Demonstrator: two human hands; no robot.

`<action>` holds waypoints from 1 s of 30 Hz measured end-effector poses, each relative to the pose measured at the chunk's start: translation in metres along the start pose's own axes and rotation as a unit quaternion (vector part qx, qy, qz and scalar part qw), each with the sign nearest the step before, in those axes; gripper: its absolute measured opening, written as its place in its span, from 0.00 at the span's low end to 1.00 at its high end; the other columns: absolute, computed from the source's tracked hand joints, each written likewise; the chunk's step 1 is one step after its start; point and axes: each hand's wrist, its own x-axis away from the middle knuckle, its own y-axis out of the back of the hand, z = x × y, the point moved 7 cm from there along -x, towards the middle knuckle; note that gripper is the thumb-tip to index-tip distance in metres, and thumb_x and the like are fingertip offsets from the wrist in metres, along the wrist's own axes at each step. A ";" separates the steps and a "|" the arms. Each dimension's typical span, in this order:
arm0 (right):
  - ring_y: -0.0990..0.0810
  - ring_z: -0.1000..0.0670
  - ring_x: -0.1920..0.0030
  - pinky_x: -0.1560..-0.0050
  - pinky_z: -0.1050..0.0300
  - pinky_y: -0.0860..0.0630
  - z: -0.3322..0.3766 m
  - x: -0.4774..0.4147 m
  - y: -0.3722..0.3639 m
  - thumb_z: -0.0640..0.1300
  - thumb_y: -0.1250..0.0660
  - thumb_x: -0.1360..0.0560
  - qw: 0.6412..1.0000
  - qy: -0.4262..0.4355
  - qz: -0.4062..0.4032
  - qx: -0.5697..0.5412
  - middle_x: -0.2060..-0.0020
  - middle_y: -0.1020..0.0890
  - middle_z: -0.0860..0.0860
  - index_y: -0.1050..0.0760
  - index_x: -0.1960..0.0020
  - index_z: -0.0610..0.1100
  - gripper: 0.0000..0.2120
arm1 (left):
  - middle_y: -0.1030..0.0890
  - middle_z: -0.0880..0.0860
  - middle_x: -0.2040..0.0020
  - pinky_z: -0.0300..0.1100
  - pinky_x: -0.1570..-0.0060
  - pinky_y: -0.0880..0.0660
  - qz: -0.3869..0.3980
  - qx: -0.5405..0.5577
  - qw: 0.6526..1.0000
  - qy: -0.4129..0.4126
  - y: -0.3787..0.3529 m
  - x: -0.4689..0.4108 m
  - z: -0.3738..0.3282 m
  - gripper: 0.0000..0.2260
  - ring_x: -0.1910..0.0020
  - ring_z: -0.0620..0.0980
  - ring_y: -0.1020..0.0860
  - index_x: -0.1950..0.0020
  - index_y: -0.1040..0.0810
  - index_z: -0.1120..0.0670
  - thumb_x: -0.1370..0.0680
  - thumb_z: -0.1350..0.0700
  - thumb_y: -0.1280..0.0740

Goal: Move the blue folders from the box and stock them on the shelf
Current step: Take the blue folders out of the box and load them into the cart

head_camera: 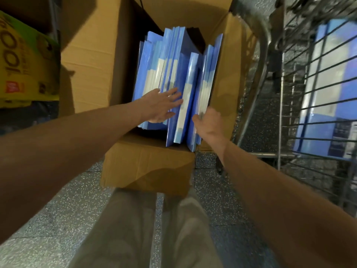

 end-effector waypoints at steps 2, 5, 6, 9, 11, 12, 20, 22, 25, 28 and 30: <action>0.31 0.55 0.71 0.82 0.69 0.38 0.008 0.021 0.021 0.39 0.36 0.20 1.000 0.012 -0.011 -0.001 0.68 0.31 0.51 0.31 0.54 0.38 0.06 | 0.54 0.54 0.17 0.58 0.31 0.31 -0.040 0.054 0.997 0.046 0.023 0.021 0.001 0.28 0.19 0.59 0.55 0.17 0.54 0.52 0.14 0.45 0.50; 0.32 0.55 0.70 0.80 0.70 0.36 0.023 0.059 0.055 0.40 0.35 0.21 0.999 0.022 -0.036 -0.015 0.68 0.31 0.52 0.31 0.53 0.40 0.06 | 0.52 0.54 0.17 0.60 0.35 0.28 -0.073 0.118 0.987 0.078 0.065 0.061 0.000 0.29 0.19 0.60 0.52 0.17 0.53 0.52 0.14 0.47 0.46; 0.32 0.57 0.69 0.79 0.69 0.36 0.028 0.073 0.067 0.40 0.35 0.21 0.999 0.026 -0.040 -0.023 0.67 0.31 0.52 0.30 0.52 0.39 0.05 | 0.53 0.55 0.17 0.60 0.35 0.29 -0.076 0.125 0.986 0.080 0.081 0.075 -0.002 0.29 0.19 0.60 0.52 0.17 0.54 0.51 0.14 0.47 0.45; 0.29 0.55 0.67 0.77 0.69 0.37 0.051 0.116 0.106 0.41 0.34 0.21 0.997 0.041 -0.040 -0.049 0.64 0.31 0.54 0.30 0.51 0.39 0.07 | 0.54 0.54 0.17 0.59 0.33 0.29 -0.105 0.141 0.980 0.092 0.132 0.118 -0.006 0.30 0.19 0.59 0.51 0.17 0.55 0.51 0.15 0.48 0.43; 0.27 0.52 0.67 0.76 0.68 0.35 0.069 0.146 0.136 0.44 0.33 0.22 0.997 0.053 -0.032 -0.041 0.64 0.27 0.51 0.28 0.52 0.39 0.08 | 0.53 0.54 0.17 0.57 0.34 0.28 -0.131 0.141 0.977 0.087 0.175 0.151 -0.015 0.32 0.19 0.58 0.50 0.17 0.54 0.51 0.16 0.48 0.40; 0.26 0.50 0.66 0.73 0.64 0.34 0.078 0.160 0.150 0.46 0.33 0.22 0.998 0.063 -0.020 -0.024 0.63 0.25 0.49 0.25 0.53 0.39 0.10 | 0.53 0.54 0.17 0.57 0.34 0.28 -0.145 0.138 0.976 0.084 0.196 0.168 -0.021 0.34 0.19 0.58 0.49 0.17 0.54 0.50 0.17 0.49 0.38; 0.28 0.52 0.73 0.73 0.61 0.35 0.174 0.275 0.251 0.42 0.32 0.24 0.973 0.206 0.079 0.064 0.72 0.25 0.48 0.29 0.68 0.43 0.15 | 0.54 0.56 0.17 0.59 0.23 0.46 -0.255 0.120 0.954 0.097 0.356 0.299 -0.049 0.48 0.19 0.60 0.57 0.17 0.52 0.50 0.27 0.45 0.24; 0.29 0.53 0.72 0.76 0.65 0.37 0.200 0.304 0.272 0.47 0.31 0.25 0.960 0.231 0.113 0.114 0.71 0.26 0.49 0.30 0.67 0.45 0.15 | 0.58 0.57 0.17 0.54 0.22 0.54 -0.266 0.064 0.956 0.102 0.387 0.328 -0.053 0.50 0.19 0.58 0.60 0.17 0.52 0.50 0.28 0.41 0.25; 0.29 0.47 0.69 0.70 0.55 0.33 0.236 0.344 0.294 0.60 0.33 0.35 0.926 0.291 0.142 0.195 0.70 0.23 0.43 0.26 0.64 0.38 0.23 | 0.58 0.58 0.17 0.54 0.21 0.59 -0.308 -0.038 0.947 0.084 0.426 0.371 -0.060 0.53 0.19 0.58 0.61 0.17 0.53 0.51 0.30 0.33 0.27; 0.27 0.41 0.68 0.66 0.49 0.30 0.267 0.377 0.306 0.63 0.36 0.36 0.888 0.345 0.154 0.262 0.68 0.22 0.40 0.25 0.63 0.36 0.27 | 0.51 0.55 0.17 0.53 0.21 0.63 -0.311 -0.066 0.946 0.063 0.446 0.406 -0.056 0.53 0.18 0.55 0.58 0.17 0.49 0.49 0.32 0.27 0.30; 0.23 0.38 0.62 0.61 0.47 0.26 0.287 0.406 0.314 0.66 0.38 0.36 0.867 0.366 0.149 0.303 0.62 0.20 0.37 0.23 0.56 0.34 0.33 | 0.34 0.53 0.22 0.50 0.21 0.62 -0.291 -0.036 0.954 0.057 0.448 0.424 -0.052 0.48 0.19 0.53 0.46 0.22 0.35 0.49 0.34 0.24 0.33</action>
